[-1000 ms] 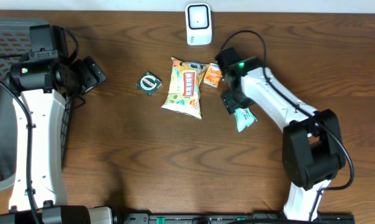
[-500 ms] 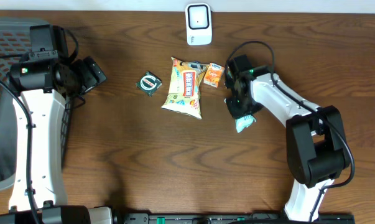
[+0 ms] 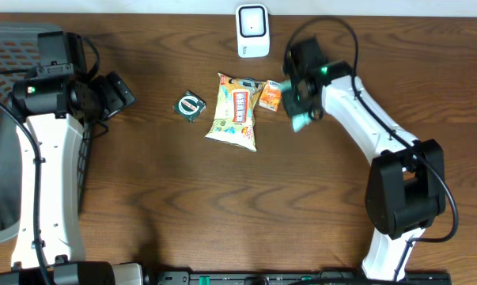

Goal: Scan the item barcode

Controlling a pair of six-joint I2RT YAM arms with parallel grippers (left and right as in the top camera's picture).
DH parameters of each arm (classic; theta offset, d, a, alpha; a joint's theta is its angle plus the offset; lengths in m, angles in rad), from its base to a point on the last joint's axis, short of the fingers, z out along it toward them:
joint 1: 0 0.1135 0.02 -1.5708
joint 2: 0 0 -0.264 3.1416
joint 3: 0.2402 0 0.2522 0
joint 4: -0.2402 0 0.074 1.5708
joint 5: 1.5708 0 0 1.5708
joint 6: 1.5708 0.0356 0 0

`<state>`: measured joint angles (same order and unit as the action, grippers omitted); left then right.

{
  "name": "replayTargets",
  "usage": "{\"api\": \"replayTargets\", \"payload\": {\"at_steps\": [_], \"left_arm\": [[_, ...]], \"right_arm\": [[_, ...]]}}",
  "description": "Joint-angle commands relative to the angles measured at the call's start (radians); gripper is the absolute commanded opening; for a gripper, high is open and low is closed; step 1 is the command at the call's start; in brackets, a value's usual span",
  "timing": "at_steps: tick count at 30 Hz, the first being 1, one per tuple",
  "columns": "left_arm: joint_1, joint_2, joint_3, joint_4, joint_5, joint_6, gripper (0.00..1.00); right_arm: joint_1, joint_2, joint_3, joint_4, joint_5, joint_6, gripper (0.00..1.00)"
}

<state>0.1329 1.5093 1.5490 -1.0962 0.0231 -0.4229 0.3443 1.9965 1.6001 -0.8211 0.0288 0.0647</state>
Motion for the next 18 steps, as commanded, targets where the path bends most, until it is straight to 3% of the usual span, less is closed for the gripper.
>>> {"api": "replayTargets", "payload": {"at_steps": [1,11,18], "left_arm": [[0.002,0.000,0.007,-0.003,-0.006,-0.009,0.98],[0.002,0.000,0.007,-0.003,-0.006,-0.009,0.98],[0.002,0.000,0.007,-0.003,-0.006,-0.009,0.98]], "right_arm": [[0.008,-0.009,0.085,0.099,-0.004,0.018,0.01],[0.011,0.031,0.087,0.615,-0.044,0.174,0.01],[0.011,0.173,0.088,0.943,-0.088,0.234,0.01]]}}
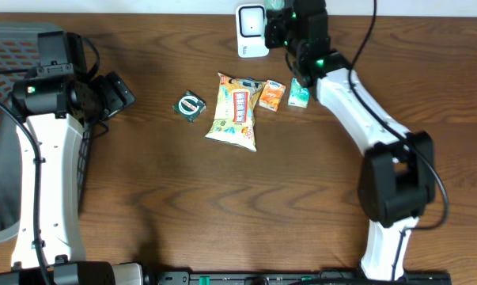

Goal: Scan the item barcode

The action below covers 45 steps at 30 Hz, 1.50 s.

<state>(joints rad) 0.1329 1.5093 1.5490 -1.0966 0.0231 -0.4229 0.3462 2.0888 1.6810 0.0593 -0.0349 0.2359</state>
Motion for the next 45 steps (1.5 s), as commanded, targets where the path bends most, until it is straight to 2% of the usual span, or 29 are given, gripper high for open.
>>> {"api": "replayTargets", "payload": {"at_steps": [1,5,15,20,34,45], "left_arm": [[0.002,0.000,0.007,-0.002,-0.006,-0.009,0.98],[0.002,0.000,0.007,-0.002,-0.006,-0.009,0.98],[0.002,0.000,0.007,-0.002,-0.006,-0.009,0.98],[0.002,0.000,0.007,-0.002,-0.006,-0.009,0.98],[0.002,0.000,0.007,-0.002,-0.006,-0.009,0.98],[0.002,0.000,0.007,-0.002,-0.006,-0.009,0.98]], "right_arm": [[0.009,0.101,0.008,0.105,-0.024,0.072,0.01],[0.009,0.188,0.045,0.244,-0.024,0.084,0.01],[0.013,0.363,0.293,0.183,-0.024,0.080,0.01],[0.024,0.398,0.331,0.174,-0.024,0.060,0.01],[0.042,0.391,0.373,-0.097,0.011,0.085,0.01],[-0.055,0.292,0.401,-0.236,0.016,0.081,0.01]]}}
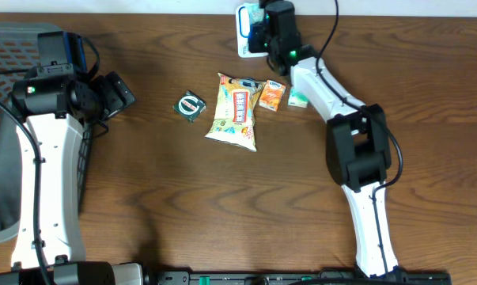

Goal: Scan the item barcode

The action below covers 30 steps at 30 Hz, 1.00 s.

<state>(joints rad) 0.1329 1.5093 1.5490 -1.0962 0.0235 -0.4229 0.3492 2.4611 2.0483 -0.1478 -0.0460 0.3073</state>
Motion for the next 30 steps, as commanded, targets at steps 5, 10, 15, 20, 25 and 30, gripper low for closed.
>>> {"api": "replayTargets", "payload": {"at_steps": [5,10,15,20,25,30], "left_arm": [[0.002,0.000,0.007,-0.003,-0.006,-0.009,0.98],[0.002,0.000,0.007,-0.003,-0.006,-0.009,0.98],[0.002,0.000,0.007,-0.003,-0.006,-0.009,0.98],[0.002,0.000,0.007,-0.003,-0.006,-0.009,0.97],[0.002,0.000,0.007,-0.003,-0.006,-0.009,0.98],[0.002,0.000,0.007,-0.003,-0.006,-0.009,0.98]], "right_arm": [[-0.175,-0.149,0.033,-0.202,0.124,0.009,0.01],[-0.316,-0.155,0.033,-0.428,0.237,-0.133,0.01],[-0.463,-0.153,0.032,-0.573,0.494,-0.269,0.01],[-0.607,-0.153,0.032,-0.599,0.853,-0.316,0.34],[-0.710,-0.153,0.033,-0.705,0.675,-0.301,0.99],[-0.728,-0.153,0.032,-0.743,0.124,-0.301,0.99]]}}
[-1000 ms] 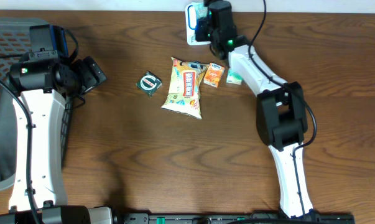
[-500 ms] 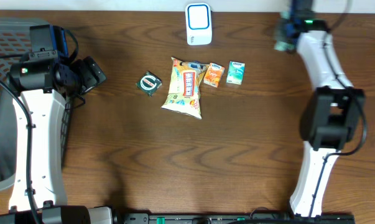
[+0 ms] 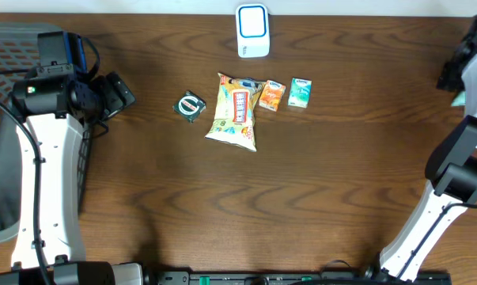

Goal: Scan the item barcode
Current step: 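Reach the right gripper to the green Kleenex box and grasp it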

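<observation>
The white barcode scanner point(image 3: 252, 30) stands at the table's far edge, in the middle. Below it lie a yellow snack bag point(image 3: 236, 111), a small orange box point(image 3: 271, 95) and a small green box point(image 3: 300, 92), each flat on the wood. A round green tin point(image 3: 191, 105) rests left of the bag. My right gripper point(image 3: 458, 91) is off at the far right edge, well away from all the items; its fingers cannot be made out. My left gripper point(image 3: 119, 93) hangs at the left, apart from the tin, its jaws unclear from above.
A grey mesh basket point(image 3: 1, 119) fills the left edge behind the left arm. The right arm's white links point(image 3: 448, 190) run down the right side of the table. Dark wood table point(image 3: 222, 206) lies in front of the items.
My right arm has left the scanner and now stands at the far right edge of the table. The scanner shows in full. The items and the left arm have not moved.
At first my right gripper was just right of the orange box with something green at its tip. Then the green box lay beside the orange box and the gripper was near the scanner, then right over it. Now the arm is at the right edge.
</observation>
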Controlling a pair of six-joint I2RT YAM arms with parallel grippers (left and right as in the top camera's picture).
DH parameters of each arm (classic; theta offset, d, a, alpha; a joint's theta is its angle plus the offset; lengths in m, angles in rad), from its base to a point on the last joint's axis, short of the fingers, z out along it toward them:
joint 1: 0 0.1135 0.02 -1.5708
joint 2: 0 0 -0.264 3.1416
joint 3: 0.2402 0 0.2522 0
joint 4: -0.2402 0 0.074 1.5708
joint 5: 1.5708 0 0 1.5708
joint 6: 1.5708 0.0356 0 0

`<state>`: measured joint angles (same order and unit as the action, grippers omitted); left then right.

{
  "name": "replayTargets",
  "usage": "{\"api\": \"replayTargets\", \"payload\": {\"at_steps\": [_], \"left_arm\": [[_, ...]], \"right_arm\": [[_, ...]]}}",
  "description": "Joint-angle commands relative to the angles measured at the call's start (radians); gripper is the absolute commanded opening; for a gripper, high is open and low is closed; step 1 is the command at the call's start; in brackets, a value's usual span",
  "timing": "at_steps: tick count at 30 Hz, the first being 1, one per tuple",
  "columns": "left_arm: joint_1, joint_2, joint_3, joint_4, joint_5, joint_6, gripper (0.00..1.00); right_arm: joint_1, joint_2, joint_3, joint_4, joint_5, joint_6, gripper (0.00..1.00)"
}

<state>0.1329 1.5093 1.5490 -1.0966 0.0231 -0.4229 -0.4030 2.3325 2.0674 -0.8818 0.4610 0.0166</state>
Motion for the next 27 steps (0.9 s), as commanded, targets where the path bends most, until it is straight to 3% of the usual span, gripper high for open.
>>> {"api": "replayTargets", "payload": {"at_steps": [1,5,9,16,22,27], "left_arm": [[0.002,0.000,0.007,-0.002,-0.006,-0.009,0.98],[0.002,0.000,0.007,-0.002,-0.006,-0.009,0.98],[0.002,0.000,0.007,-0.002,-0.006,-0.009,0.98],[0.002,0.000,0.007,-0.002,-0.006,-0.009,0.98],[0.002,0.000,0.007,-0.002,-0.006,-0.009,0.98],[0.002,0.000,0.007,-0.002,-0.006,-0.009,0.98]], "right_arm": [[0.027,-0.024,0.013,-0.009,-0.512,-0.010,0.99],[0.051,-0.024,0.013,-0.032,-0.980,-0.010,0.99],[0.100,-0.024,0.013,-0.125,-1.238,-0.011,0.99],[0.249,-0.024,-0.008,-0.203,-1.100,-0.013,0.97],[0.375,-0.023,-0.079,-0.135,-0.962,0.124,0.99],[0.451,-0.023,-0.200,0.018,-0.912,0.264,0.78]]}}
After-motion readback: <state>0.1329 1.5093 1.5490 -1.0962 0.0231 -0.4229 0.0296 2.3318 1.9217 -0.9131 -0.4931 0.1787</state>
